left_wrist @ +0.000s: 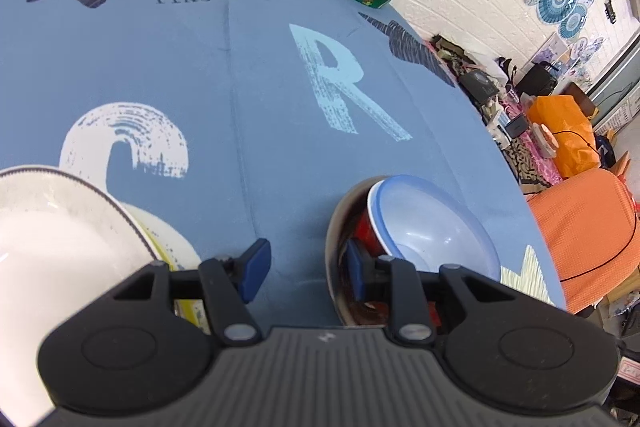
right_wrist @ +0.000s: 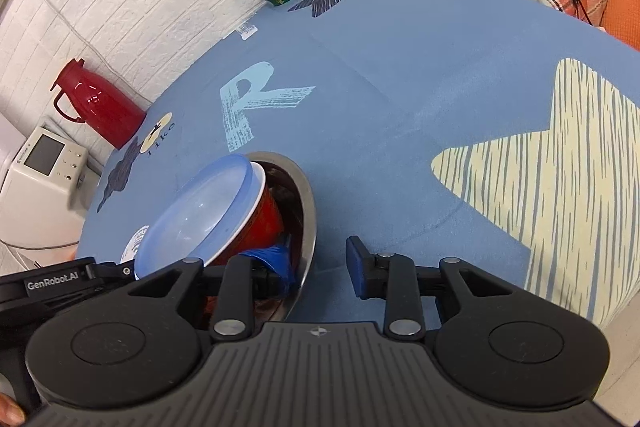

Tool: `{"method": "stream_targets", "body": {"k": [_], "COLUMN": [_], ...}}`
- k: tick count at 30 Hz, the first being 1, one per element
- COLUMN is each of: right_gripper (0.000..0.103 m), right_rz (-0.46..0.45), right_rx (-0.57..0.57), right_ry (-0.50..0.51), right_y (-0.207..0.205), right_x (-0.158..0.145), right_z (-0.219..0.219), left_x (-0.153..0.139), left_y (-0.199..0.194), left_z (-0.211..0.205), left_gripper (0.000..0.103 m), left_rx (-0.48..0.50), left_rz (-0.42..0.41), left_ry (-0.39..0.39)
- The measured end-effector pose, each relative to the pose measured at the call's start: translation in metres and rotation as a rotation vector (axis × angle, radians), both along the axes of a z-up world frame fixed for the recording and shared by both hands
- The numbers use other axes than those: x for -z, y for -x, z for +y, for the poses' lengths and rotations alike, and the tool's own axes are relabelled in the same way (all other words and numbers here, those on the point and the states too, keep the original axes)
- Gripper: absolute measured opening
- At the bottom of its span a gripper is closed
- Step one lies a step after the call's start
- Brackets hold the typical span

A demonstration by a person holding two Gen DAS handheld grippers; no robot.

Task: Organize plates and bowls
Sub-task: 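Lift the bowl stack by the steel rim with the left gripper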

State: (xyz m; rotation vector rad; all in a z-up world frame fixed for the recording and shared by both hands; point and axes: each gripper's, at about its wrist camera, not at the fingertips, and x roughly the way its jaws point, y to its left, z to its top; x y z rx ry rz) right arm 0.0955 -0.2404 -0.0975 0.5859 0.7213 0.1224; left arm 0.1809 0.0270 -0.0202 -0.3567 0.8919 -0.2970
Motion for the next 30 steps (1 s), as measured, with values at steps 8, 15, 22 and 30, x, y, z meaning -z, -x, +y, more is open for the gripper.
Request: {"method": "stream_targets", "body": {"k": [8, 15, 22, 30], "right_gripper": [0.013, 0.013, 0.01, 0.013], "right_rz": [-0.033, -0.027, -0.015, 0.004], "right_rx": [-0.026, -0.027, -0.006, -0.024], "right_ry": [-0.013, -0.017, -0.081, -0.06], "right_y": [-0.002, -0.009, -0.01, -0.013], "right_x": [-0.002, 0.002, 0.01, 0.006], "right_z": [0.006, 0.006, -0.002, -0.004], "left_x": [-0.007, -0.003, 0.003, 0.004], "left_y": [0.003, 0.005, -0.002, -0.024], "left_z": [0.004, 0.009, 0.012, 0.017], "left_gripper": [0.025, 0.025, 0.025, 0.034], "left_rx": [-0.013, -0.009, -0.016, -0.059], "left_rz": [-0.036, -0.022, 0.009, 0.086], "left_ry": [-0.04, -0.018, 0.032, 0.091]}}
